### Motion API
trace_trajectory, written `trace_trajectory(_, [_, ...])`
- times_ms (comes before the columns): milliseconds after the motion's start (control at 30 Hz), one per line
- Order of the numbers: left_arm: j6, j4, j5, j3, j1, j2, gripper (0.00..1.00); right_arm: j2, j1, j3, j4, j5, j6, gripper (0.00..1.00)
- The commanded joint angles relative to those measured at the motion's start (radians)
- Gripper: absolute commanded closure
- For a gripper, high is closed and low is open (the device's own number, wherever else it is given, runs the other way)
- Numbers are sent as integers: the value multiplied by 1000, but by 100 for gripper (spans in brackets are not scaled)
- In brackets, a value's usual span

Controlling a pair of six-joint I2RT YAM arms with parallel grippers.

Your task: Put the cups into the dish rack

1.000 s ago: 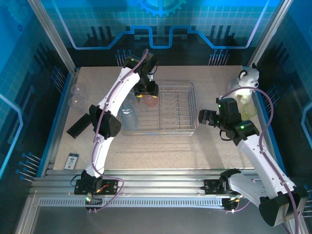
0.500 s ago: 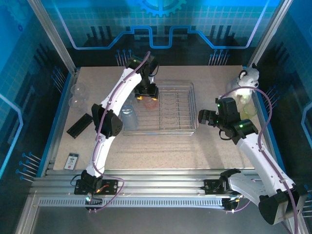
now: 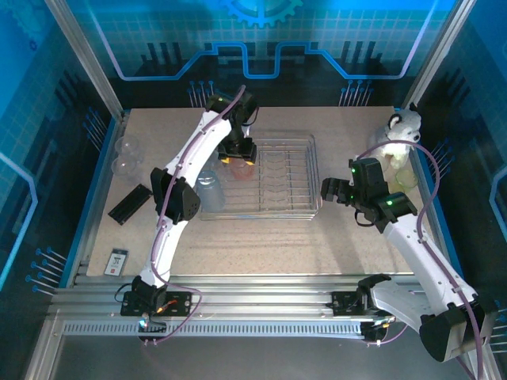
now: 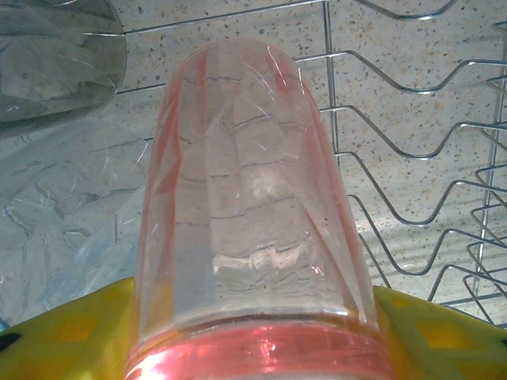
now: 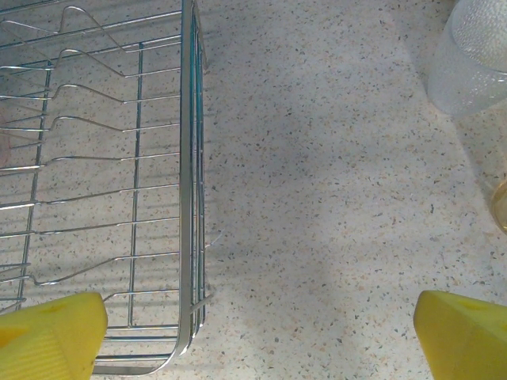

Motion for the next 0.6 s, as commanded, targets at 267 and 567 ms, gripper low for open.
trace_trajectory(267, [25, 1, -17, -13, 15, 25, 35, -25, -12, -16, -3, 8, 14, 0])
trace_trajectory(567, [44, 10, -25, -17, 14, 36, 22, -25, -12, -16, -6, 8, 12, 0])
